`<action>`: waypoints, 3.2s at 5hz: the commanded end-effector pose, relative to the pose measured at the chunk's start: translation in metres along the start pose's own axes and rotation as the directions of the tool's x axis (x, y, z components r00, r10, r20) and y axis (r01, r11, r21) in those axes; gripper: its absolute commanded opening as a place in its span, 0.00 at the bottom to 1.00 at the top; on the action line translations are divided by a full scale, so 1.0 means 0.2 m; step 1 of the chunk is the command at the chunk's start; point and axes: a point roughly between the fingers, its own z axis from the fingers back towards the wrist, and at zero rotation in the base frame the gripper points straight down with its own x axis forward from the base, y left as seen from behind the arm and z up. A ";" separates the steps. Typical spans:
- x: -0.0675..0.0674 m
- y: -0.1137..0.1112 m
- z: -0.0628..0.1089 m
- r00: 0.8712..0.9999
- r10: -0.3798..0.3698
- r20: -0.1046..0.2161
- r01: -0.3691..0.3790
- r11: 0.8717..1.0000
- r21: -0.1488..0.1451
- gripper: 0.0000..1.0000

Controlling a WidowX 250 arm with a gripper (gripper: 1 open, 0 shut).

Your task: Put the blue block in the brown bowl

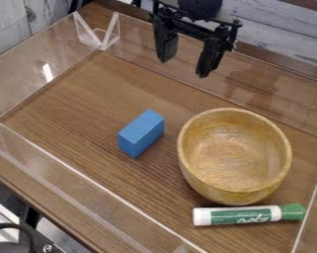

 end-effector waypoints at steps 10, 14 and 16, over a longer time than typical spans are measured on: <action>-0.27 0.10 -0.22 0.995 -0.084 0.056 0.085 0.996 -0.011 1.00; -0.29 0.13 -0.28 0.992 -0.095 0.084 0.098 0.994 -0.040 1.00; -0.28 0.14 -0.31 0.990 -0.103 0.097 0.108 0.993 -0.049 1.00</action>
